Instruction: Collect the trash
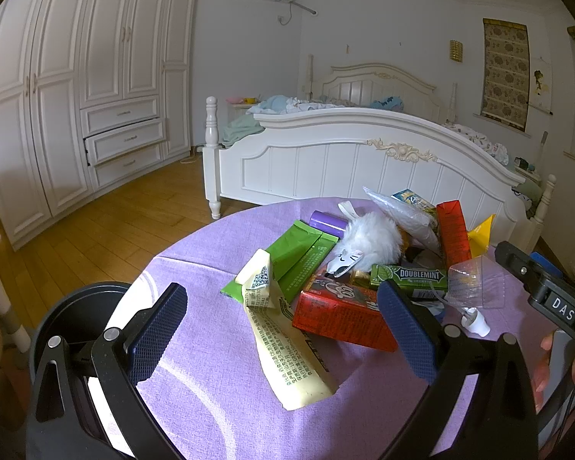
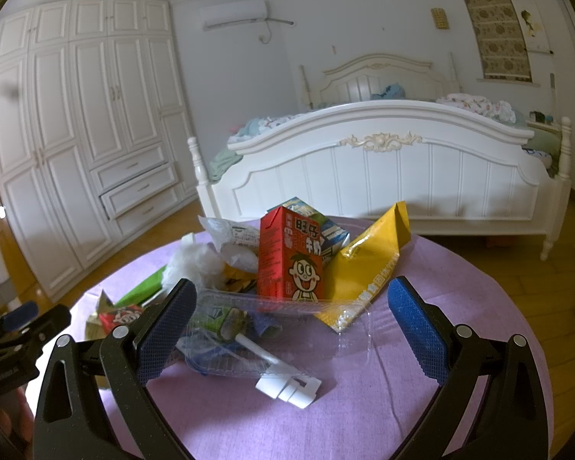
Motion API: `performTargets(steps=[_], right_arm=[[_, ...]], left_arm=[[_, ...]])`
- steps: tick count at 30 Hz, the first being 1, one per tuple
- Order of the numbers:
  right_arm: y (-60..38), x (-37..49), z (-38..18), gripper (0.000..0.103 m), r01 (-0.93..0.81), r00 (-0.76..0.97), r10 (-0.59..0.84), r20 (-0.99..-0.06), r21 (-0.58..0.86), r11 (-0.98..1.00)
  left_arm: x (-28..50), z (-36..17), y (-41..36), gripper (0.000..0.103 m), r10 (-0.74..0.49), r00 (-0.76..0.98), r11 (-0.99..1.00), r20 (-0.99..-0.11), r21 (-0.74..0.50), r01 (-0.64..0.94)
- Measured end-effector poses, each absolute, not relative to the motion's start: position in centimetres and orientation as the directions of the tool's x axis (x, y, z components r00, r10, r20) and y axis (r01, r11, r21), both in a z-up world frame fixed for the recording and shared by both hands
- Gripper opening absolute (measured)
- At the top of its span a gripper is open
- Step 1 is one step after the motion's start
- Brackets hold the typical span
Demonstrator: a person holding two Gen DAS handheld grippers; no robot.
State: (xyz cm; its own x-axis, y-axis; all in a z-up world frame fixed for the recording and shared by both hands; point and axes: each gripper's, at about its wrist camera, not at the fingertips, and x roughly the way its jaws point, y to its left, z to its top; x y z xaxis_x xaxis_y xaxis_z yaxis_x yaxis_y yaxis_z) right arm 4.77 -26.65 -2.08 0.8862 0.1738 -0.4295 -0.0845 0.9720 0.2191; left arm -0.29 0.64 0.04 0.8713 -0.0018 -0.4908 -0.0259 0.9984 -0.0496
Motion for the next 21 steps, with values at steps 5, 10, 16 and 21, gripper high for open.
performTargets(steps=[5,10,16,21], right_arm=[[-26.6,4.8,-2.1,0.099,-0.085,0.886,0.174,-0.429,0.219,0.972],[-26.7,4.8,-2.1,0.099,-0.085,0.886,0.174,-0.429,0.22,0.972],[-27.2,5.1,-2.2,0.099,-0.115,0.871,0.229,-0.435,0.273,0.955],[-26.5,5.9,-0.2,0.099,-0.23,0.852,0.297,-0.432,0.2,0.952]], left_arm=[[-0.3,0.1,0.7,0.098,-0.001,0.872,0.998,-0.49,-0.049,-0.026],[-0.3,0.1,0.8,0.098,-0.004,0.87,0.998,-0.493,-0.056,-0.027],[0.8,-0.4,1.8,0.098,-0.037,0.854,0.998,-0.52,-0.068,0.002],[2.5,0.1,4.3,0.098,-0.071,0.827,0.997,-0.558,-0.061,0.044]])
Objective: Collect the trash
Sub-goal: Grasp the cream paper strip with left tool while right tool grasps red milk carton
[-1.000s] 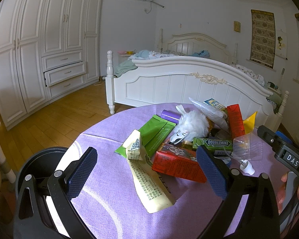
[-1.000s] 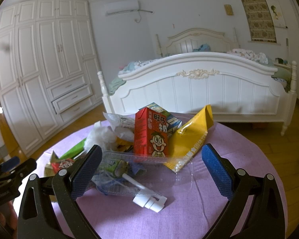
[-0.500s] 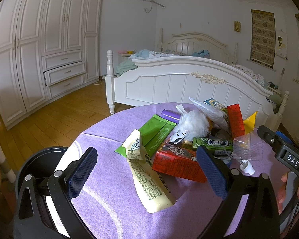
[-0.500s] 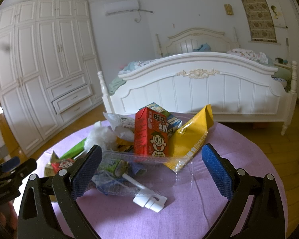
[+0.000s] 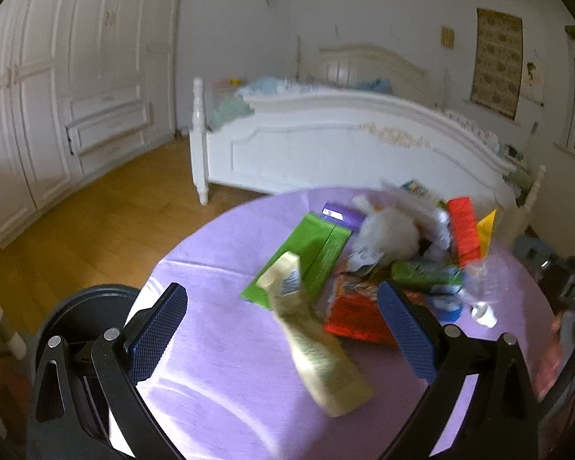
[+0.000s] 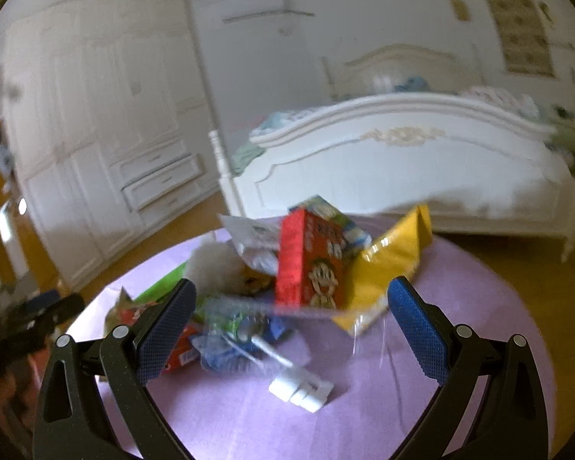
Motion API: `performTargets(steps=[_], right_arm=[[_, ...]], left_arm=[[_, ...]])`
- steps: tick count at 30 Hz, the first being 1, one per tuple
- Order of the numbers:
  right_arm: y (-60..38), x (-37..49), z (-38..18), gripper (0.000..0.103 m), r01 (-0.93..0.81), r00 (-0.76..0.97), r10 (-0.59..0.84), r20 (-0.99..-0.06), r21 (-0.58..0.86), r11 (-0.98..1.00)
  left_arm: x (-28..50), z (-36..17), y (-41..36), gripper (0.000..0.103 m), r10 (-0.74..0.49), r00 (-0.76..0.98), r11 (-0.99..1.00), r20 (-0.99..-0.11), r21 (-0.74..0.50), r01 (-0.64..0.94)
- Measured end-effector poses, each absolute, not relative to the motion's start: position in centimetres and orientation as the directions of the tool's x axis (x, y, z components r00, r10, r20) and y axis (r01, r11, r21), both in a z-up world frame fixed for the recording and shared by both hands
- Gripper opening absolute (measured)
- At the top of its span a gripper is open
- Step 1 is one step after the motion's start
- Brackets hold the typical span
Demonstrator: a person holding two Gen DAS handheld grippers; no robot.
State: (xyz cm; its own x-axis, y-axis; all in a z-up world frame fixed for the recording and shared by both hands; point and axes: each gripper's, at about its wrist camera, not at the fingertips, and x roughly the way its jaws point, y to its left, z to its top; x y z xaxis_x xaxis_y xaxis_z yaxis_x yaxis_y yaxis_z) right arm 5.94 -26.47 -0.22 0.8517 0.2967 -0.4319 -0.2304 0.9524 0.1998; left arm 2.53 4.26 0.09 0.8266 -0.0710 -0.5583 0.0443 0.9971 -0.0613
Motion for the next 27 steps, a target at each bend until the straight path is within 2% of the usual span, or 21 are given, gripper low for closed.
performTargets(steps=[3,7,10,12,14,15,17,23,27], right_arm=[[-25.3,6.5,1.3,0.099,-0.315,0.832,0.346,-0.434,0.144,0.938],[-22.1,6.7,2.2,0.098,-0.452,0.782,0.404,-0.475,0.014,0.892],[-19.4,7.0,1.3,0.092,-0.545,0.713,0.427,-0.556,-0.056,0.837],[-18.6,7.1,0.9,0.087,-0.583,0.678,0.446,-0.585,-0.057,0.811],[-17.6,7.0,0.6,0.086,-0.616,0.648,0.472,-0.598,-0.048,0.786],[-17.0,6.9,0.5,0.086,-0.642,0.628,0.492,-0.603,-0.043,0.766],[-15.6,6.5,0.2,0.086,-0.684,0.592,0.517,-0.618,-0.045,0.728],[-11.4,6.3,-2.2,0.086,-0.756,0.536,0.483,-0.692,-0.139,0.639],[-9.2,6.6,-3.5,0.086,-0.746,0.574,0.405,-0.712,-0.251,0.617]], left_arm=[[3.9,-1.2,5.9,0.098,-0.057,0.719,0.998,-0.693,-0.057,0.024],[3.4,-2.8,7.1,0.098,-0.114,0.625,0.99,-0.772,-0.14,0.008],[3.1,-3.4,7.0,0.098,-0.13,0.627,0.988,-0.768,-0.157,0.013],[3.1,-3.3,6.9,0.097,-0.142,0.609,0.986,-0.78,-0.166,0.017],[3.3,-3.4,6.6,0.095,-0.132,0.602,0.989,-0.788,-0.143,0.03],[3.4,-3.6,6.3,0.092,-0.129,0.602,0.99,-0.788,-0.132,0.039],[4.0,-4.0,5.9,0.076,-0.122,0.58,0.992,-0.806,-0.121,0.04],[4.9,-4.3,6.0,0.074,-0.117,0.577,0.991,-0.808,-0.135,0.011],[4.6,-4.3,6.0,0.074,-0.129,0.575,0.988,-0.808,-0.152,0.007]])
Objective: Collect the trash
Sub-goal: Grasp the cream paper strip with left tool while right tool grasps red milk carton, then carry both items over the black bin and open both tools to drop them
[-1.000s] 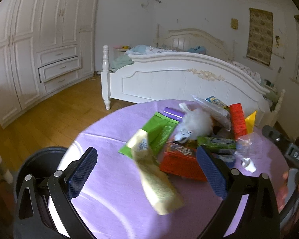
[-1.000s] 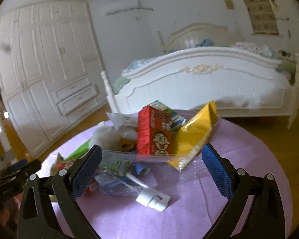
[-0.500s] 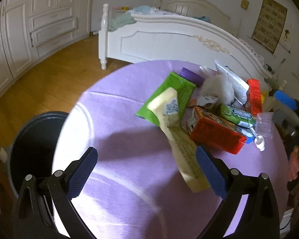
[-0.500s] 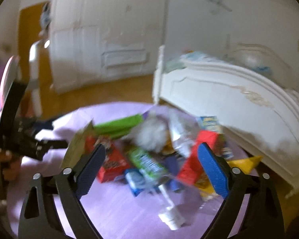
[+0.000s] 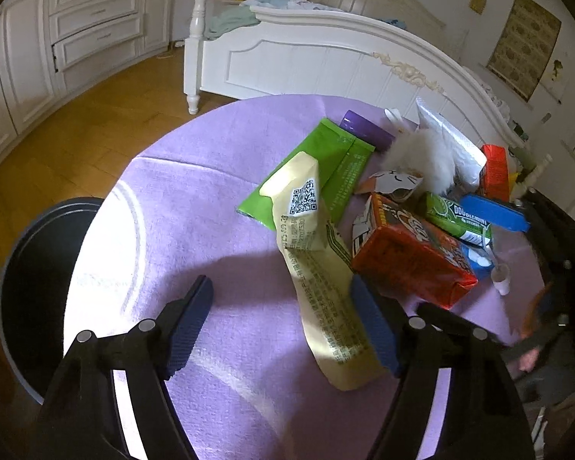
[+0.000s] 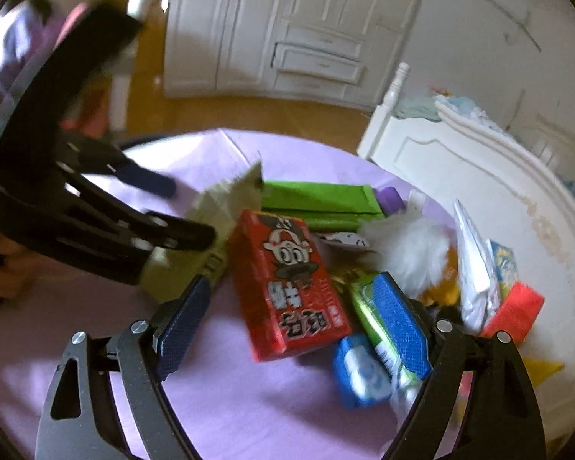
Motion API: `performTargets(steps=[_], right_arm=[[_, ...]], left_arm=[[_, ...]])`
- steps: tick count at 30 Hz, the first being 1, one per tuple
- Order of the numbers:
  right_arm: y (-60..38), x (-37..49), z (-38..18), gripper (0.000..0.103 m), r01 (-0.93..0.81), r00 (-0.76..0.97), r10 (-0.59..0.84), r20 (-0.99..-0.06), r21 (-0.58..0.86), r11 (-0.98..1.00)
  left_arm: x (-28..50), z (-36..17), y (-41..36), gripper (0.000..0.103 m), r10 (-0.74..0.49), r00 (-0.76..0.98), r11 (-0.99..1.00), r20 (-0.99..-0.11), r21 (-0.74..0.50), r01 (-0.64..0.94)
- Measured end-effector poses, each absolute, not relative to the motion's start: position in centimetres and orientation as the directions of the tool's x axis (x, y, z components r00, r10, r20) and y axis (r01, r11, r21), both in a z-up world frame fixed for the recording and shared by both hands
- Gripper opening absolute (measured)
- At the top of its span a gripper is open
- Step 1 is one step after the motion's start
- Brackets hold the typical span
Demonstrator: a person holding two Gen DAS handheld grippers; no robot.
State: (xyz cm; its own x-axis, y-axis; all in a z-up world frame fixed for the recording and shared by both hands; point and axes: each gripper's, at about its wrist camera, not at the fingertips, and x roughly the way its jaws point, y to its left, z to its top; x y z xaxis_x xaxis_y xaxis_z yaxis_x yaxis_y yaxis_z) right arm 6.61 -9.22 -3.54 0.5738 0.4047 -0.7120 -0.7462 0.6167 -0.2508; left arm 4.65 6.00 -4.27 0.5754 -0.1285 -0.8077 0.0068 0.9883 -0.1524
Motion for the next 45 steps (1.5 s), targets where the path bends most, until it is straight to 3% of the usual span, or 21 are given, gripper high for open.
performTargets(steps=[2,3,5,6,7,10,11,12,13,16,23,25,26,27,32,35,45], right_arm=[[-8.8,7.0,-4.0,0.081,-0.75,0.564,0.4,-0.723,-0.245,0.615],[-8.8,7.2,-4.2,0.06,-0.756,0.545,0.4,-0.737,-0.224,0.615],[-9.6,7.8,-4.2,0.059,-0.758,0.524,0.414,-0.744,-0.186,0.625],[-10.1,7.7,-3.8,0.049,-0.759,0.516,0.443,-0.733,-0.151,0.634],[-10.6,7.7,-3.4,0.046,-0.755,0.511,0.462,-0.725,-0.12,0.645],[-12.2,7.9,-2.3,0.037,-0.73,0.495,0.52,-0.696,-0.008,0.684],[-12.7,8.1,-2.0,0.018,-0.717,0.49,0.538,-0.686,0.034,0.696],[-13.6,8.2,-1.7,0.012,-0.698,0.476,0.563,-0.676,0.099,0.709],[-14.4,8.2,-1.4,0.012,-0.678,0.466,0.59,-0.66,0.161,0.717],[-16.2,7.7,-1.1,0.009,-0.642,0.452,0.641,-0.62,0.273,0.716],[-16.6,6.2,-0.7,0.009,-0.633,0.415,0.66,-0.627,0.322,0.704],[-15.3,6.3,-0.5,0.034,-0.643,0.423,0.624,-0.657,0.267,0.718],[-14.6,6.4,-0.5,0.063,-0.652,0.447,0.599,-0.665,0.217,0.727],[-13.9,6.3,-0.5,0.079,-0.663,0.47,0.576,-0.669,0.163,0.731],[-10.7,7.7,-1.8,0.076,-0.694,0.467,0.472,-0.747,0.021,0.72],[-9.9,9.0,-3.1,0.057,-0.704,0.424,0.45,-0.786,0.026,0.709],[-7.7,8.1,-0.5,0.053,-0.724,0.367,0.571,-0.735,0.16,0.671]], left_arm=[[4.7,-4.3,5.9,0.074,-0.127,0.576,0.989,-0.807,-0.151,0.007],[4.7,-4.3,6.0,0.074,-0.128,0.576,0.989,-0.807,-0.15,0.008],[4.8,-4.3,6.0,0.074,-0.129,0.574,0.989,-0.809,-0.148,0.014],[4.9,-4.3,6.0,0.074,-0.131,0.573,0.989,-0.809,-0.148,0.016],[4.9,-4.3,6.0,0.073,-0.135,0.572,0.988,-0.809,-0.152,0.018],[5.2,-4.4,5.5,0.055,-0.136,0.573,0.988,-0.808,-0.149,0.025],[5.4,-4.4,5.3,0.045,-0.15,0.57,0.987,-0.808,-0.159,0.034],[5.6,-4.5,5.1,0.039,-0.149,0.569,0.987,-0.809,-0.157,0.035],[5.7,-4.6,4.9,0.029,-0.151,0.568,0.987,-0.809,-0.159,0.035],[5.8,-4.7,4.9,0.022,-0.162,0.572,0.984,-0.804,-0.177,0.03],[4.5,-4.2,6.1,0.017,-0.186,0.596,0.976,-0.781,-0.219,0.018],[4.2,-4.0,6.3,0.017,-0.186,0.601,0.975,-0.777,-0.224,0.012],[4.0,-3.8,6.4,0.017,-0.186,0.605,0.974,-0.774,-0.226,0.01],[3.8,-3.7,6.6,0.016,-0.185,0.609,0.974,-0.771,-0.226,0.009],[2.4,-2.6,7.2,0.015,-0.186,0.638,0.973,-0.747,-0.229,0.016],[1.5,-2.3,8.4,0.015,-0.191,0.651,0.968,-0.734,-0.252,-0.001],[-1.5,-1.9,14.4,0.014,-0.172,0.718,0.93,-0.674,-0.352,-0.107]])
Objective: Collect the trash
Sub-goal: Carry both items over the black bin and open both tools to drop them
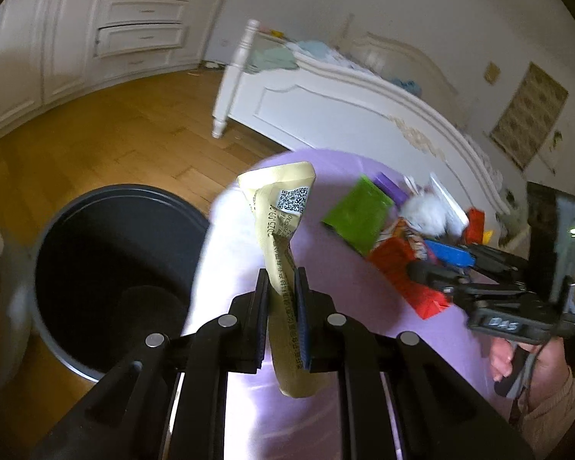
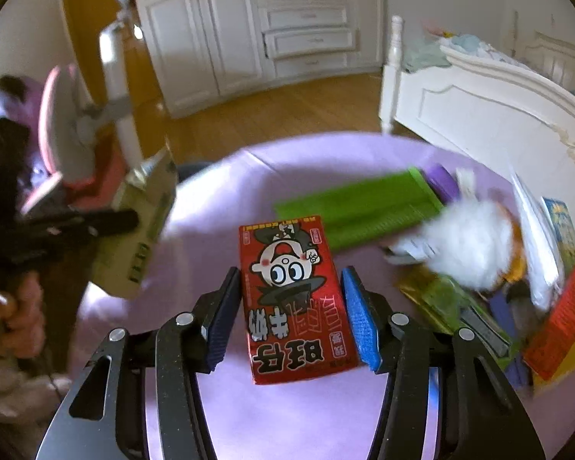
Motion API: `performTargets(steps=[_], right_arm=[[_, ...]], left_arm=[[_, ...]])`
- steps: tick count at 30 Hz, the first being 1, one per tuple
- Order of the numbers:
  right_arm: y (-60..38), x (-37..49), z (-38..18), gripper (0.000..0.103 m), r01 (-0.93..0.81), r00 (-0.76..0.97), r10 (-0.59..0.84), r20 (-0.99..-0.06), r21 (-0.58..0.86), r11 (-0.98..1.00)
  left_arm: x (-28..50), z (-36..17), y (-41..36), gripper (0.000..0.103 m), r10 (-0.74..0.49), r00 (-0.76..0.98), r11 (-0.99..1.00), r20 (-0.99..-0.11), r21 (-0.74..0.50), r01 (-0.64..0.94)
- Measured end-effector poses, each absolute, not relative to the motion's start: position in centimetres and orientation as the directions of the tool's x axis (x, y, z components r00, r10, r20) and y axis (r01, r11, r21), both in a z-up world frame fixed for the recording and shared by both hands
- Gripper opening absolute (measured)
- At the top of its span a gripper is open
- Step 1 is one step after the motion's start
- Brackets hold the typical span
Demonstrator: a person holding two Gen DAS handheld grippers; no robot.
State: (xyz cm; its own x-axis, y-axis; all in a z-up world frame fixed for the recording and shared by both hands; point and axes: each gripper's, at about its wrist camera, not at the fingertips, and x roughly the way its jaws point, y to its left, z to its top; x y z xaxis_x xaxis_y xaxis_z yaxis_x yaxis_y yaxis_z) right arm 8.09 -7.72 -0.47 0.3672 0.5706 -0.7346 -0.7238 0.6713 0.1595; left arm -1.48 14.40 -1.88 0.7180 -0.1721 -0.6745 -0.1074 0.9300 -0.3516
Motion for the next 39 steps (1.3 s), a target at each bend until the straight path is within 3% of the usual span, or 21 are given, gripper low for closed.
performTargets(steps=[6,14,22,29,39], right_arm=[[-1.0,7.3,1.3,0.053,-0.759,0.27,0.641,-0.718,0.251,0.601],[9.4,6.4,-0.1,0.053,-0.794,0.189,0.642,-0.743,0.269,0.545],[16.8,7.0,-3.6,0.053,-0.76,0.155,0.554,-0.818,0.26,0.596],[20.6,7.9,-7.3,0.053,-0.713,0.169,0.401,-0.9,0.169,0.68],[22.2,8.2,-8.9,0.053,-0.7,0.177,0.339,-0.924,0.124,0.703]], left_arm=[[-2.8,-3.0,20.1,0.014,-0.107,0.737,0.892,-0.667,-0.392,-0.225],[-3.9,-5.8,27.1,0.014,-0.019,0.718,0.834,-0.696,-0.407,-0.372],[-3.1,-8.5,29.6,0.014,-0.017,0.679,0.814,-0.734,-0.405,-0.417],[-2.3,-11.1,31.1,0.014,-0.048,0.649,0.808,-0.759,-0.412,-0.421],[-1.2,-12.5,31.0,0.014,-0.067,0.616,0.816,-0.785,-0.398,-0.418]])
